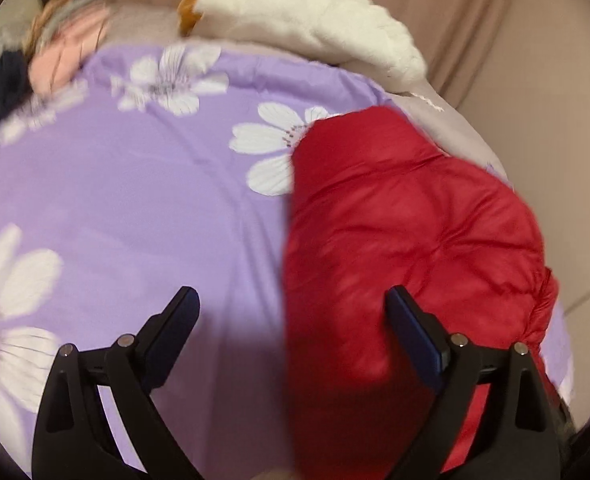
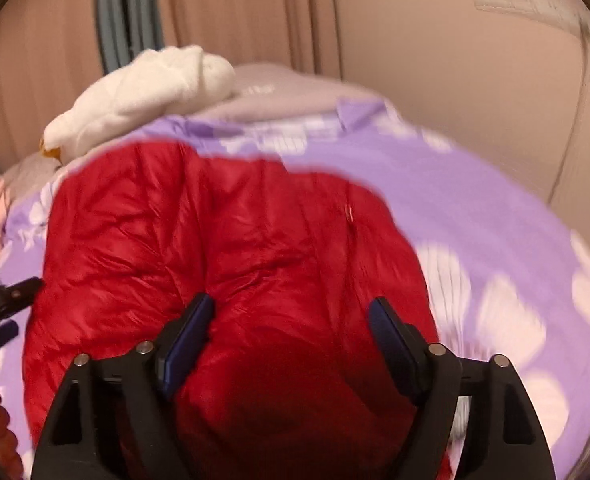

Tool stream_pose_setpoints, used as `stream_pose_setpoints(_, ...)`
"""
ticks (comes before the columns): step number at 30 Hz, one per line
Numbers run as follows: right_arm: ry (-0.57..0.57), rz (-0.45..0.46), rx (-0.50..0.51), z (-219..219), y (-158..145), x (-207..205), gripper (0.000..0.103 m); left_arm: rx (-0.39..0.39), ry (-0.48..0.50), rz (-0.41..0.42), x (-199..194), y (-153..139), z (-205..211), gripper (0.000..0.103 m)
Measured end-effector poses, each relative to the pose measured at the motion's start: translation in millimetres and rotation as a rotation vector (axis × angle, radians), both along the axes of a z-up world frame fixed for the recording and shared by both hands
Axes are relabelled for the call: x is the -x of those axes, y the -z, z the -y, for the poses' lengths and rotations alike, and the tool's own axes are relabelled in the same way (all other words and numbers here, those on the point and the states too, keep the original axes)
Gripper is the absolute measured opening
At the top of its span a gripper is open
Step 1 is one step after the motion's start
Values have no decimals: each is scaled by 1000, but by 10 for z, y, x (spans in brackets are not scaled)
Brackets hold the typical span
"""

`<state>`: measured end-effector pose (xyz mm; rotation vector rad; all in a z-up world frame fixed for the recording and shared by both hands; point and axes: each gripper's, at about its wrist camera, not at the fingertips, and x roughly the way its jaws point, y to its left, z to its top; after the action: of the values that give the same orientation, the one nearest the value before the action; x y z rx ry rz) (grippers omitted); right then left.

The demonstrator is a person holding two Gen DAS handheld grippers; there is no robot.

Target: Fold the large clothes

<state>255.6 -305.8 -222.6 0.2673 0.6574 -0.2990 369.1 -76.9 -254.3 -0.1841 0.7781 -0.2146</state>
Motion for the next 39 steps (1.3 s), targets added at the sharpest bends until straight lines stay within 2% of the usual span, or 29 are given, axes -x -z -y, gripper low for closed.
stream_pose_setpoints(1,-2,-5,-72,77,54,54,80,-27,13,16,76,-21,-12,95)
stream_pose_setpoints(2,3,-13,-187,209,146,122,81,-50,18,31,153,-42,-17,95)
stream_pose_setpoints(4,17,-27,-287,346,237,200,87,-73,13,59,308,-74,-75,95)
stream_pose_setpoints(5,21,-31,-321,394,263,252,87,-71,15,59,359,-77,-103,95)
stream_pose_setpoints(9,3,-49,-379,430,164,365,88,-16,33,19,503,-112,-259,95)
stream_pose_setpoints(13,-30,-59,-457,525,-32,454,89,68,29,19,580,-282,-485,95)
stream_pose_setpoints(16,-71,-6,-477,576,-235,618,89,123,28,22,600,-414,-629,96)
stream_pose_setpoints(19,-98,46,-481,623,-447,736,96,162,44,19,594,-486,-724,96)
stream_pose_setpoints(23,-159,57,-553,643,-494,677,96,181,72,-19,573,-401,-729,96)
stream_pose_setpoints(27,-201,31,-659,604,-364,538,97,216,99,-102,512,-157,-645,96)
stream_pose_setpoints(32,-218,-89,-647,531,-130,241,97,256,134,-146,388,31,-502,96)
stream_pose_setpoints(35,-204,-144,-678,598,58,105,97,281,199,-189,260,131,-367,96)
stream_pose_setpoints(38,-219,-162,-803,702,329,0,97,300,235,-243,102,297,-236,97)
stream_pose_setpoints(39,-224,-164,-852,723,445,-28,97,337,246,-277,26,384,-202,98)
